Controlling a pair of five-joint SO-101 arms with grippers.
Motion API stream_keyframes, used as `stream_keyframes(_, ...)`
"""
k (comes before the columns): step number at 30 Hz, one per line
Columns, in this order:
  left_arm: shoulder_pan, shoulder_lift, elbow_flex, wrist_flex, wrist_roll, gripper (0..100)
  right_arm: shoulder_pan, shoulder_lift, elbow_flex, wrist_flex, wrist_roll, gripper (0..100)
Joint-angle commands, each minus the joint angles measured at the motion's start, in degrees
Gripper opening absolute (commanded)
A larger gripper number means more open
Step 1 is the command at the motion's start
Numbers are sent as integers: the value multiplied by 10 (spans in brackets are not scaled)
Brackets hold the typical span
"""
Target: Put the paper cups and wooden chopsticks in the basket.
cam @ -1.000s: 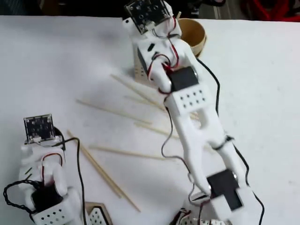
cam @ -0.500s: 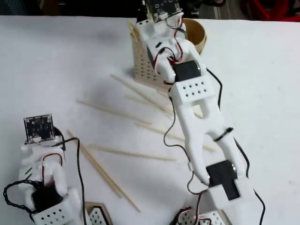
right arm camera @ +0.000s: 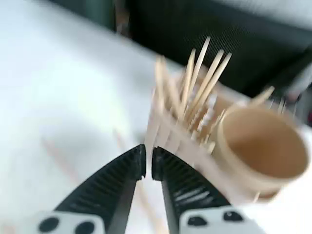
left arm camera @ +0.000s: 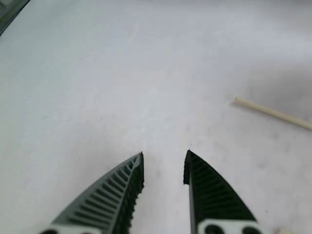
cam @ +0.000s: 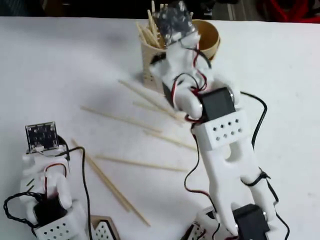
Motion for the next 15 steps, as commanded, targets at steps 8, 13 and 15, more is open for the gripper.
stream_keyframes(8,0,-7,-10,-40,-6,151,0,-168,219,51,-5,23)
stream_keyframes(13,1,-7,-41,-43,-69,151,29,-250,357,-7,-6,27)
stream_keyframes(15,1,-7,-62,-41,-91,151,61,-275,396,-44,-6,27)
